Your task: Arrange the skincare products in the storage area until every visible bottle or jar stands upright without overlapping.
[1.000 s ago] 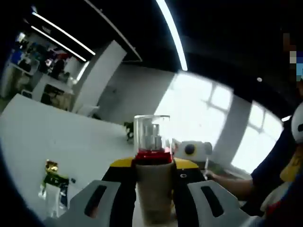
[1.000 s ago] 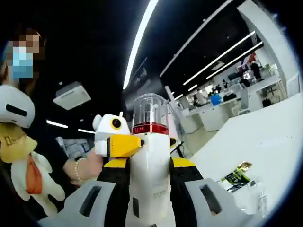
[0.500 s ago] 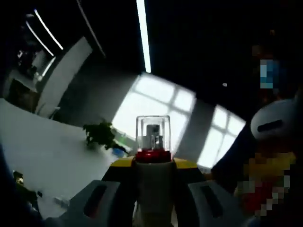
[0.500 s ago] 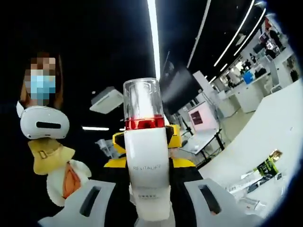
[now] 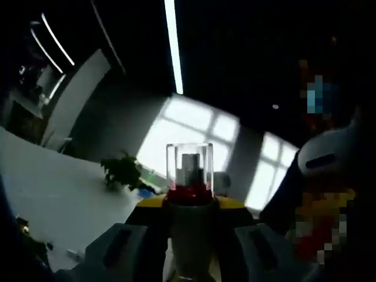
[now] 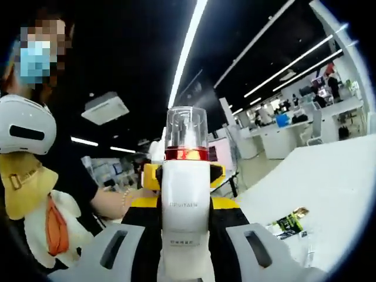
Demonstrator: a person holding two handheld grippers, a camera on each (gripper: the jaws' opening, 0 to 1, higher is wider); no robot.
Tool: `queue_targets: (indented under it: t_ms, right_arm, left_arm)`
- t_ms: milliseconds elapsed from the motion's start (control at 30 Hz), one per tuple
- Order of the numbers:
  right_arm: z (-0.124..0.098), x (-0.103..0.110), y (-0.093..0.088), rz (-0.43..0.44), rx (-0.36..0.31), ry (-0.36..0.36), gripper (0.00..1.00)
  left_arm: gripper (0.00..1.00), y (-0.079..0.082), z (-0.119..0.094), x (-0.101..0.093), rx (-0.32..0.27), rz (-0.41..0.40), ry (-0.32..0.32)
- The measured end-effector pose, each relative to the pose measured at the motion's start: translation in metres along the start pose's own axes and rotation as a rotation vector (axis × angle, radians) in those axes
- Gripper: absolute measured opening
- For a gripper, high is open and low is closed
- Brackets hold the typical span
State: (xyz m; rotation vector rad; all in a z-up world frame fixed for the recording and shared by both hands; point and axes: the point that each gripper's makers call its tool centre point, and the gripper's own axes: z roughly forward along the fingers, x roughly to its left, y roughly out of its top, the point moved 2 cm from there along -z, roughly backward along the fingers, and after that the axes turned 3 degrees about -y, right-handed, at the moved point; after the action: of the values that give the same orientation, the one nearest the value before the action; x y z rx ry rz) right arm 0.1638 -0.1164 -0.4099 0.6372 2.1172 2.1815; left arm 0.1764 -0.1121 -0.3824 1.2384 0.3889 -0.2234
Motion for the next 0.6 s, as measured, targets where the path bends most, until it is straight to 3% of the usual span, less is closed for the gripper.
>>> queue_targets:
  t_ms: [167, 300, 333, 433, 600]
  right_arm:
    - [-0.008, -0.018, -0.001, -0.143, 0.055, -0.160, 0.28]
    - [-0.014, -0.030, -0.012, -0.357, 0.189, -0.288, 0.28]
    - [-0.015, -0.032, -0.014, -0.361, 0.198, -0.311, 0.28]
    - [-0.020, -0.037, -0.015, -0.307, 0.139, -0.349, 0.28]
    - [-0.023, -0.045, -0.028, -0.313, 0.133, -0.431, 0.28]
  left_arm:
    - [0.27, -0.001, 0.009, 0.007, -0.018, 0.012, 0.111]
    - [0.30, -0.010, 0.017, 0.014, -0.024, 0.014, 0.214]
    - [0.31, -0.012, 0.019, 0.017, -0.035, 0.016, 0.248]
    - [0.31, -0.014, 0.024, 0.021, -0.100, -0.009, 0.321]
    - [0.30, -0.025, 0.026, 0.033, -0.116, 0.003, 0.507]
